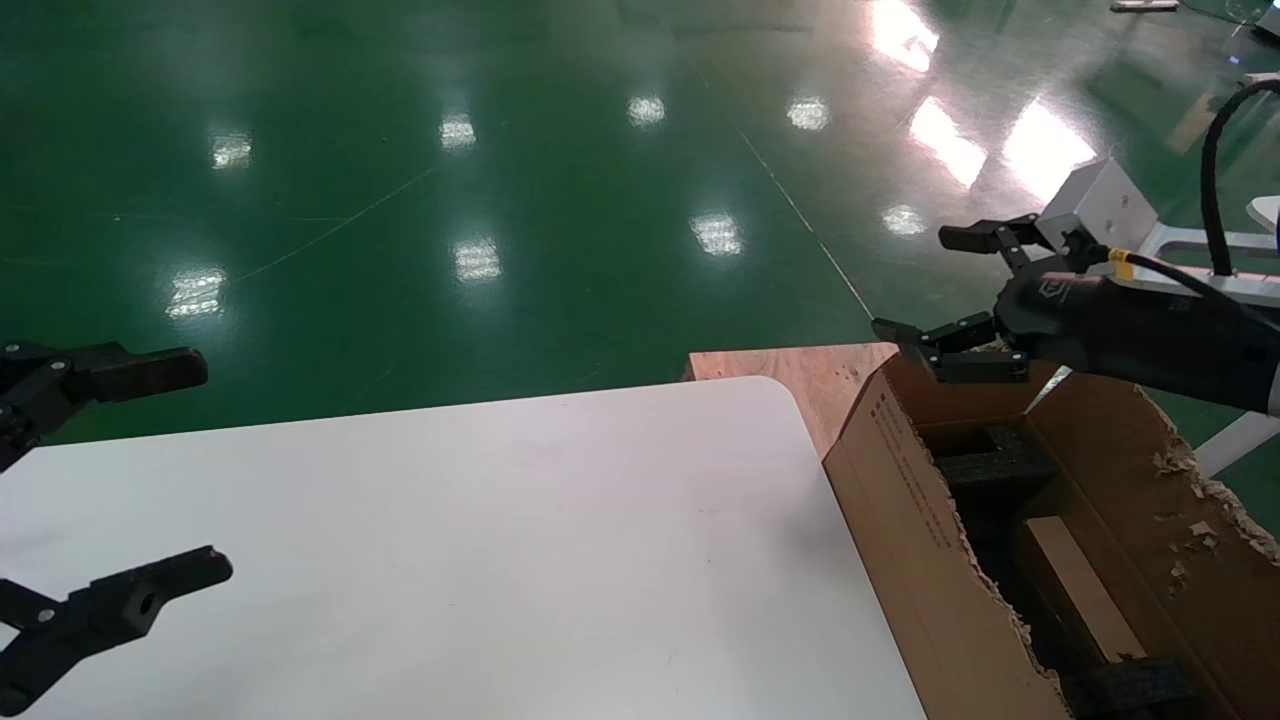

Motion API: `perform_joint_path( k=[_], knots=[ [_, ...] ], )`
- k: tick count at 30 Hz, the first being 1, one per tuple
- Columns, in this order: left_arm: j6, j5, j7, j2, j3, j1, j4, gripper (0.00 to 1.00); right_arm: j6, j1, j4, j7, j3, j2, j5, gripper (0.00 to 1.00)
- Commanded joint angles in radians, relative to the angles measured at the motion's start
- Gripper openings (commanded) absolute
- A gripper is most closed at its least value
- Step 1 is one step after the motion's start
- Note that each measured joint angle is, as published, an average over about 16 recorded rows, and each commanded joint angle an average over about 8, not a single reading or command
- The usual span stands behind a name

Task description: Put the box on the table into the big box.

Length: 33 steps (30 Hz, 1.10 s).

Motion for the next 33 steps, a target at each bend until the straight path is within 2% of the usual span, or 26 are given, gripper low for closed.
perform_joint_path(
  k=[1, 6, 10, 33],
  knots=[
    [0.000, 0.000, 0.000, 0.000, 0.000, 0.000, 0.000, 1.00, 0.005, -0.004, 0.008, -0.011, 0.004, -0.021, -0.004, 1.00],
    [0.000, 0.000, 0.000, 0.000, 0.000, 0.000, 0.000, 1.00, -0.003, -0.012, -0.001, -0.002, 0.014, -0.010, -0.004, 1.00],
    [0.000, 0.000, 0.000, 0.000, 0.000, 0.000, 0.000, 1.00, -0.031, -0.067, -0.003, 0.007, 0.087, -0.027, -0.013, 1.00],
    [0.000, 0.000, 0.000, 0.000, 0.000, 0.000, 0.000, 1.00, -0.355, -0.707, -0.035, 0.107, 0.947, -0.244, -0.114, 1.00]
  ],
)
